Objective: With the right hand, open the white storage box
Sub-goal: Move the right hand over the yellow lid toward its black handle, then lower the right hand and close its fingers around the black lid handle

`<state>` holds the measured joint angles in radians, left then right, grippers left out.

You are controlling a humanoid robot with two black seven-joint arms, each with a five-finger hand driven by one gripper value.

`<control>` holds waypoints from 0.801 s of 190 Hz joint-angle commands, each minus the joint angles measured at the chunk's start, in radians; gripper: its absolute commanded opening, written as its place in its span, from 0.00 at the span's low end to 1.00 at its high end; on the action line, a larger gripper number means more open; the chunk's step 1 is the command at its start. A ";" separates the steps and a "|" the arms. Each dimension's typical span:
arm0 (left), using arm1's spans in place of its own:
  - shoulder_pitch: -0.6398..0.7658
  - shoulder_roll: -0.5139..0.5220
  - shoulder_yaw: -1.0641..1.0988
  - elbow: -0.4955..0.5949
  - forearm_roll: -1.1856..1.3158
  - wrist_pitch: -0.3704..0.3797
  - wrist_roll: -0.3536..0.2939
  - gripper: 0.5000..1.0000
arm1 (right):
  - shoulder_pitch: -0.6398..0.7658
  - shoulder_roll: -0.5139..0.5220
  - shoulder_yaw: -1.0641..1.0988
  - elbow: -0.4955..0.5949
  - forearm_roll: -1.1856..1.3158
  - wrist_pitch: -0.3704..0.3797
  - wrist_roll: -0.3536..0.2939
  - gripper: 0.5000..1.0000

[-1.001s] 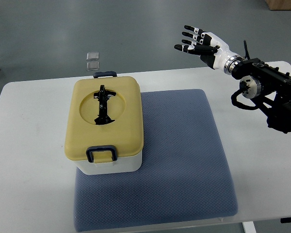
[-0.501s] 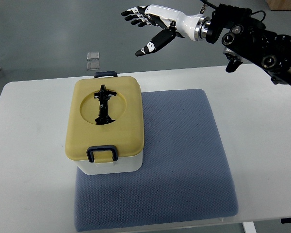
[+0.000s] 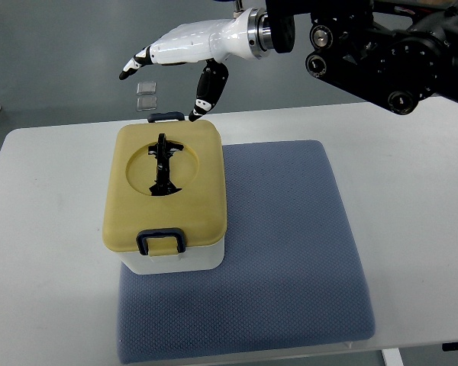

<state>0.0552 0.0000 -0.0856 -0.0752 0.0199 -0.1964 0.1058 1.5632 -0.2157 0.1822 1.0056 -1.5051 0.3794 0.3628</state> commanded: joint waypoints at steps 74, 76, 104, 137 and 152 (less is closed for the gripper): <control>0.000 0.000 0.000 0.000 0.000 0.000 0.000 1.00 | 0.113 0.141 -0.173 0.048 -0.078 0.024 -0.001 0.86; 0.000 0.000 0.001 0.000 0.000 0.000 0.000 1.00 | 0.112 0.145 -0.176 0.048 -0.081 0.023 -0.001 0.86; 0.000 0.000 0.000 0.000 0.000 0.000 0.000 1.00 | 0.110 0.157 -0.184 0.047 -0.095 0.021 -0.004 0.86; 0.000 0.000 0.000 0.000 0.000 0.000 0.000 1.00 | 0.106 0.154 -0.211 0.033 -0.138 -0.005 -0.005 0.86; 0.000 0.000 0.000 0.000 0.000 0.000 0.000 1.00 | 0.104 0.148 -0.218 0.031 -0.138 -0.017 -0.007 0.86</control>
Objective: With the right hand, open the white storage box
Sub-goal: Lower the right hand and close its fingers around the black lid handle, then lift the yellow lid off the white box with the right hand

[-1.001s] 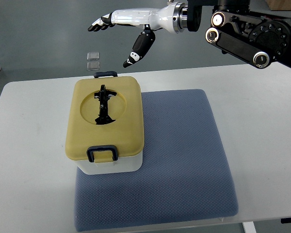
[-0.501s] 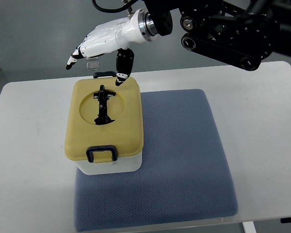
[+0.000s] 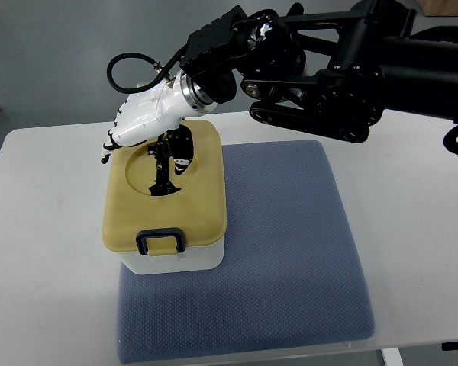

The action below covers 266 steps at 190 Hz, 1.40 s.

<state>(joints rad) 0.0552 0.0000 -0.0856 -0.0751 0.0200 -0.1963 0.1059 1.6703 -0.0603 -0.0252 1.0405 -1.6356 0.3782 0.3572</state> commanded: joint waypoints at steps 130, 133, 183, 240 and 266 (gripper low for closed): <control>0.000 0.000 0.000 0.000 0.000 0.000 0.000 1.00 | -0.040 -0.042 -0.010 -0.010 -0.029 -0.079 0.006 0.65; 0.000 0.000 0.000 0.000 0.000 0.000 0.000 1.00 | -0.041 -0.044 -0.010 -0.010 -0.029 -0.081 0.006 0.64; 0.000 0.000 0.000 0.000 0.000 0.000 0.000 1.00 | -0.063 -0.041 -0.009 -0.010 -0.029 -0.082 0.006 0.43; 0.000 0.000 0.000 0.000 0.000 0.000 0.000 1.00 | -0.070 -0.038 -0.007 -0.011 -0.027 -0.121 0.005 0.07; 0.000 0.000 0.000 0.000 0.000 0.000 0.000 1.00 | -0.069 -0.039 0.005 -0.011 -0.024 -0.122 0.005 0.00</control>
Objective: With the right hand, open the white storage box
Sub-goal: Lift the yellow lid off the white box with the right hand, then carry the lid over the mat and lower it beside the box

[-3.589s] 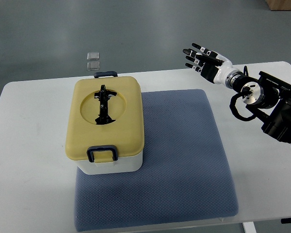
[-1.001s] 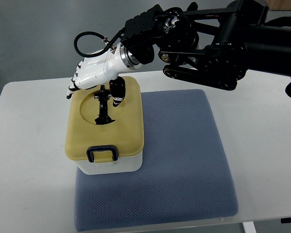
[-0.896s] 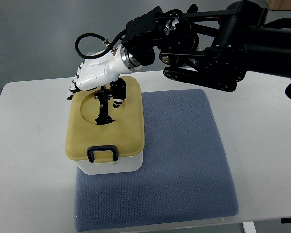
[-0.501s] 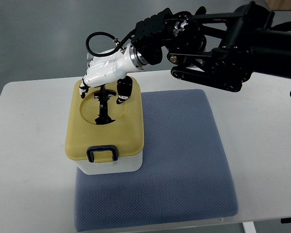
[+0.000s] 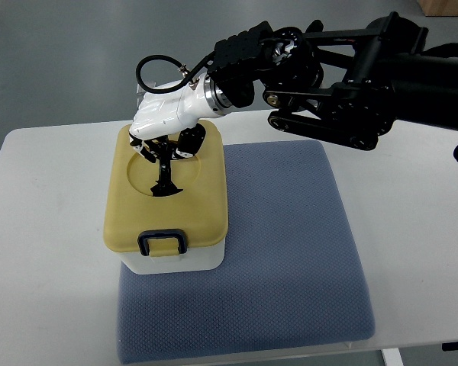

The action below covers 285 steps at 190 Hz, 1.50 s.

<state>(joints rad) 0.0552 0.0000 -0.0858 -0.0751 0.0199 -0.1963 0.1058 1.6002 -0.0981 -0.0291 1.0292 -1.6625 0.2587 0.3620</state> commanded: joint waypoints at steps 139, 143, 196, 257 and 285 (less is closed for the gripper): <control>0.000 0.000 0.000 0.000 0.000 0.000 0.000 1.00 | -0.005 -0.287 0.159 -0.009 0.035 -0.032 0.011 0.00; 0.000 0.000 0.000 0.000 0.000 0.000 0.000 1.00 | -0.016 -0.301 0.156 -0.011 0.036 -0.035 0.012 0.00; 0.000 0.000 0.000 0.000 0.000 0.000 0.000 1.00 | -0.131 -0.396 0.146 -0.089 0.035 -0.079 0.029 0.00; 0.000 0.000 0.000 0.000 0.000 0.000 0.000 1.00 | -0.252 -0.466 0.144 -0.169 0.036 -0.134 0.084 0.00; 0.000 0.000 0.000 0.000 0.000 0.000 0.000 1.00 | -0.310 -0.468 0.147 -0.173 0.043 -0.157 0.086 0.00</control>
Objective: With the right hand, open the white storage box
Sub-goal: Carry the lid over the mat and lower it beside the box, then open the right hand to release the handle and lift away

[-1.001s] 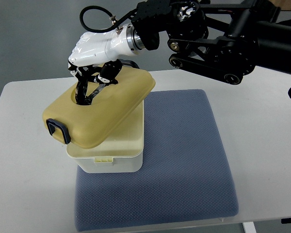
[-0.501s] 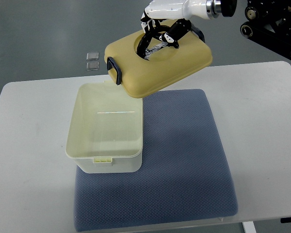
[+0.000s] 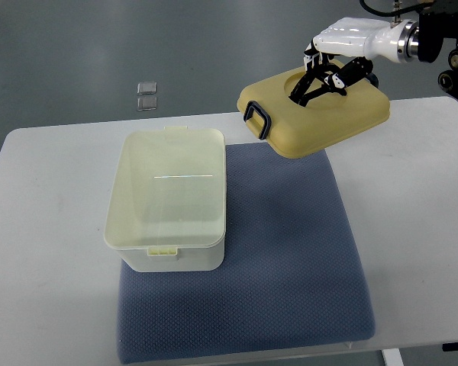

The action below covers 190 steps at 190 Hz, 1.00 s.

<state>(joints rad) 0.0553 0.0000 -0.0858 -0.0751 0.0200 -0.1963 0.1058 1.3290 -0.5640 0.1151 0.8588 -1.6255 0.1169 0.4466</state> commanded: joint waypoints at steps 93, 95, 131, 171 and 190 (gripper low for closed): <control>0.000 0.000 0.000 0.000 0.000 0.000 0.000 1.00 | -0.183 0.104 0.003 -0.003 0.024 -0.054 -0.009 0.00; 0.000 0.000 0.000 0.000 0.000 0.000 0.000 1.00 | -0.185 0.105 0.003 -0.003 0.024 -0.054 -0.009 0.00; 0.000 0.000 0.000 0.000 0.000 0.000 0.000 1.00 | -0.197 0.138 0.014 -0.001 0.041 -0.075 -0.006 0.57; 0.000 0.000 0.000 0.000 0.000 0.000 0.000 1.00 | -0.197 0.144 0.014 0.005 0.093 -0.097 0.004 0.86; 0.000 0.000 0.000 0.000 0.000 0.000 0.000 1.00 | -0.192 0.141 0.015 0.006 0.095 -0.080 0.007 0.86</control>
<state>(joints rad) 0.0552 0.0000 -0.0859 -0.0752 0.0199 -0.1963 0.1058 1.1315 -0.4202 0.1297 0.8630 -1.5334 0.0214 0.4504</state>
